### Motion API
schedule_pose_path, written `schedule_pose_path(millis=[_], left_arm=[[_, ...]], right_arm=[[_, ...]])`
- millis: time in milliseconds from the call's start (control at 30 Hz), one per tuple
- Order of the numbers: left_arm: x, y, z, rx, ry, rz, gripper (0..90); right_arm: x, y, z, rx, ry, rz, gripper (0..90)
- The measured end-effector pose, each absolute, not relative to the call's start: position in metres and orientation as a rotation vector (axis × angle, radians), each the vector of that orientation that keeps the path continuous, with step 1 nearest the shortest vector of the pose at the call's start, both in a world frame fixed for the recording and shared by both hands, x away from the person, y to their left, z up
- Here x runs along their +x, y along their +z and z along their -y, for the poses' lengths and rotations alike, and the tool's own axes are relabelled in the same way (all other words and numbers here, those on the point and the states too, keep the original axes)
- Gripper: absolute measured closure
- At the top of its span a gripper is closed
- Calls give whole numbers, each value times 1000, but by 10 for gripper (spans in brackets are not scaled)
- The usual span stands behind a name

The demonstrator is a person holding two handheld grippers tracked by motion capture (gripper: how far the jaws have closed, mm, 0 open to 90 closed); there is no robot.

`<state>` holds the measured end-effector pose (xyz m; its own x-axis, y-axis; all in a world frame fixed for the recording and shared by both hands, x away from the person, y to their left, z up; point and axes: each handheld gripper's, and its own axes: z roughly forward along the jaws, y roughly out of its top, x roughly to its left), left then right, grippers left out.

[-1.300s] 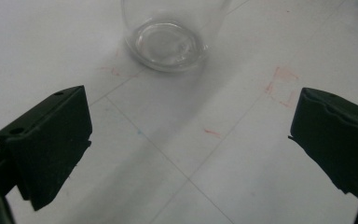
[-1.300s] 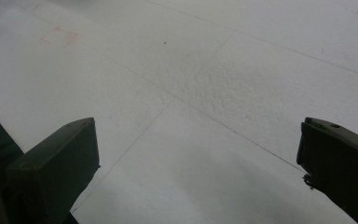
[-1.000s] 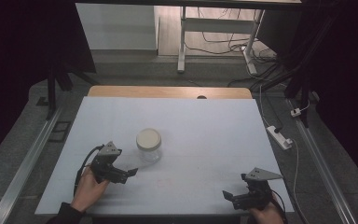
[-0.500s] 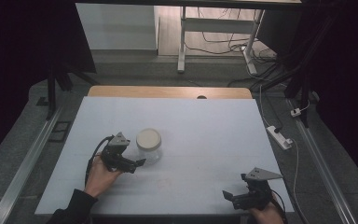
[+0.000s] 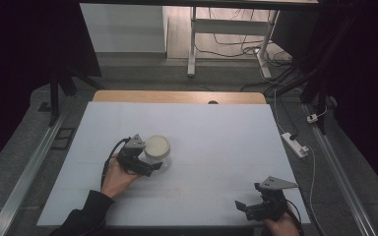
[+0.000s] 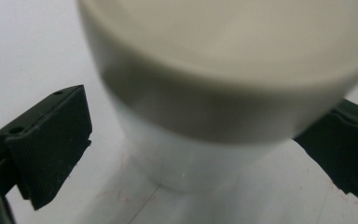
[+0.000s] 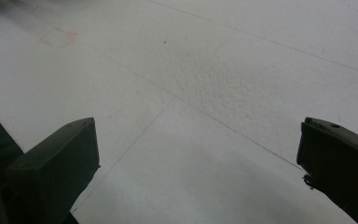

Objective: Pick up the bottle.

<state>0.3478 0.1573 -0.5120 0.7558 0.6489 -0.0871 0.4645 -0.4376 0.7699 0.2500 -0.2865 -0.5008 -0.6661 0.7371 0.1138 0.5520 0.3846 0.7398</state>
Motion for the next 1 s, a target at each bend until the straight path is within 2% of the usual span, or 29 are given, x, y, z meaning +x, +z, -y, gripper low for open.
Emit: schedule_pose_path(millis=[167, 367, 1000], left_arm=[[355, -516, -150, 2121, 261, -824, 4], [354, -517, -150, 2115, 274, -798, 60], [348, -517, -145, 2109, 341, -817, 75]], right_arm=[[250, -501, 286, 1142, 1150, -2412, 0], [250, -501, 286, 1142, 1153, -2414, 0], [249, -500, 286, 1135, 1153, -2409, 0]])
